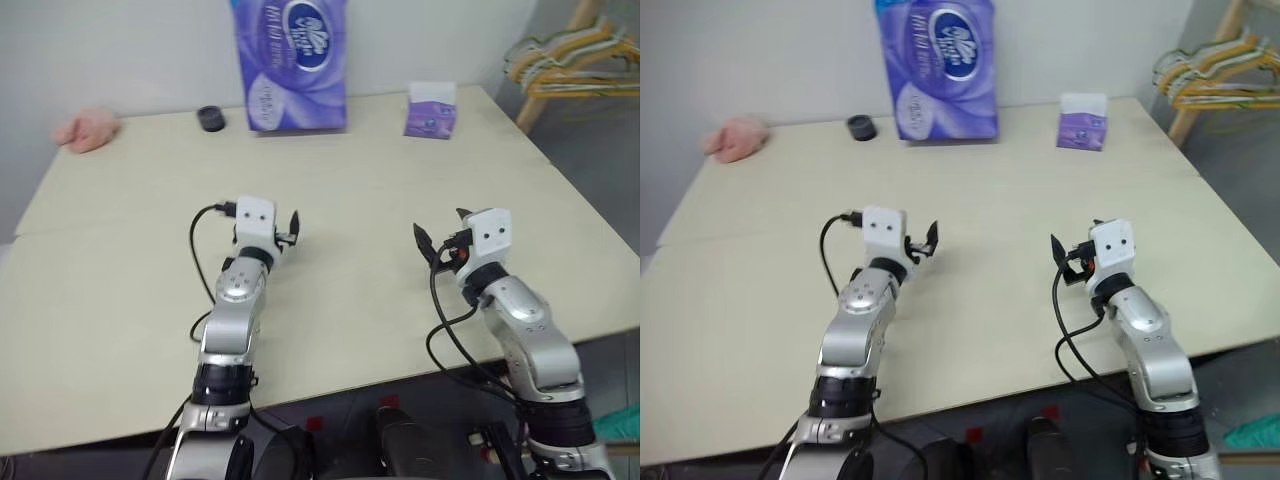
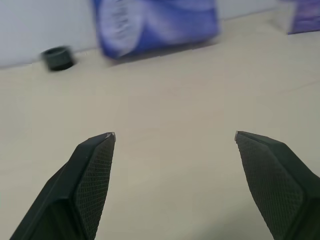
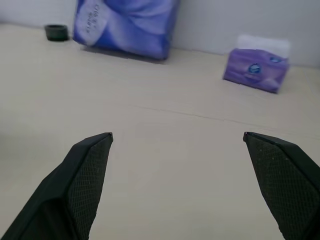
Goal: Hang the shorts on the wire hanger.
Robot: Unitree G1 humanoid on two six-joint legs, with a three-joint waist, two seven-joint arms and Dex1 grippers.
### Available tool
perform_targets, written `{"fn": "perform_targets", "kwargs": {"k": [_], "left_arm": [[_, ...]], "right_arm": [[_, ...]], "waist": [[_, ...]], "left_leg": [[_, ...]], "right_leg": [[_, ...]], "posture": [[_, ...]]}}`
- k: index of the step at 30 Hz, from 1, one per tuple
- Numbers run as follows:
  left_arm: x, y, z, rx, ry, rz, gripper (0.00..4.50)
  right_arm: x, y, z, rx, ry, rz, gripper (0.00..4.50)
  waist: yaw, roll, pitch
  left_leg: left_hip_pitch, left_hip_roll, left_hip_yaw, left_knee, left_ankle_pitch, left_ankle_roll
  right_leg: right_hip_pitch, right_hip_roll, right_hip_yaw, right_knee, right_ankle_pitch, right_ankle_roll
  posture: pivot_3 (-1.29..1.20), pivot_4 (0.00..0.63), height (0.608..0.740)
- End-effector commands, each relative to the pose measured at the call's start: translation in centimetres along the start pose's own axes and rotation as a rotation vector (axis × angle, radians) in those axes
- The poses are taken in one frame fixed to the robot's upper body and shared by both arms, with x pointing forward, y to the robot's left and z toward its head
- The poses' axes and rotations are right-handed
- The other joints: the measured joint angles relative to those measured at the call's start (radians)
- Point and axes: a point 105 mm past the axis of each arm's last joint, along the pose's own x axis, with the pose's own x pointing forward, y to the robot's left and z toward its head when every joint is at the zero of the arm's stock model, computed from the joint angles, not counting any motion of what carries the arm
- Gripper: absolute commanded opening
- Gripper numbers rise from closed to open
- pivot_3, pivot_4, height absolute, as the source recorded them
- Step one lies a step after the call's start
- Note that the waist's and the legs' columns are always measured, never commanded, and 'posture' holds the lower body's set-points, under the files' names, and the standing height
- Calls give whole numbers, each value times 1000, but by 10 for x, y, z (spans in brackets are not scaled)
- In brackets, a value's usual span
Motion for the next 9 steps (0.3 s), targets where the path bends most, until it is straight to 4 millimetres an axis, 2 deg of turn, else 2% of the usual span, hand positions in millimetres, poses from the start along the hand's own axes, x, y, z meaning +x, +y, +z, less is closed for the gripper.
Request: {"fn": "perform_targets", "kwargs": {"k": [1,3,9], "left_arm": [[-7,-4,12,-33,-66,15,4082],[-9,-3,4,-38,-50,28,4082],[-6,-2,7,-50,-83,2,4082]], "right_arm": [[4,-5,7,24,-74,-12,4464],[7,-6,-1,52,-64,-20,4464],[13,1,-3,29,-70,8,4464]], "waist": [[39,-4,-5],[57,-7,-13],[77,-11,-21]], "left_leg": [[0,-1,0,0,1,1],[0,-1,0,0,3,2],[3,-1,-1,0,10,2]], "right_leg": [[0,-1,-1,0,1,-2],[1,-1,-2,-1,4,-6],[3,-1,-6,1,8,-12]], "posture": [[34,88,740],[58,85,740],[78,83,740]]}}
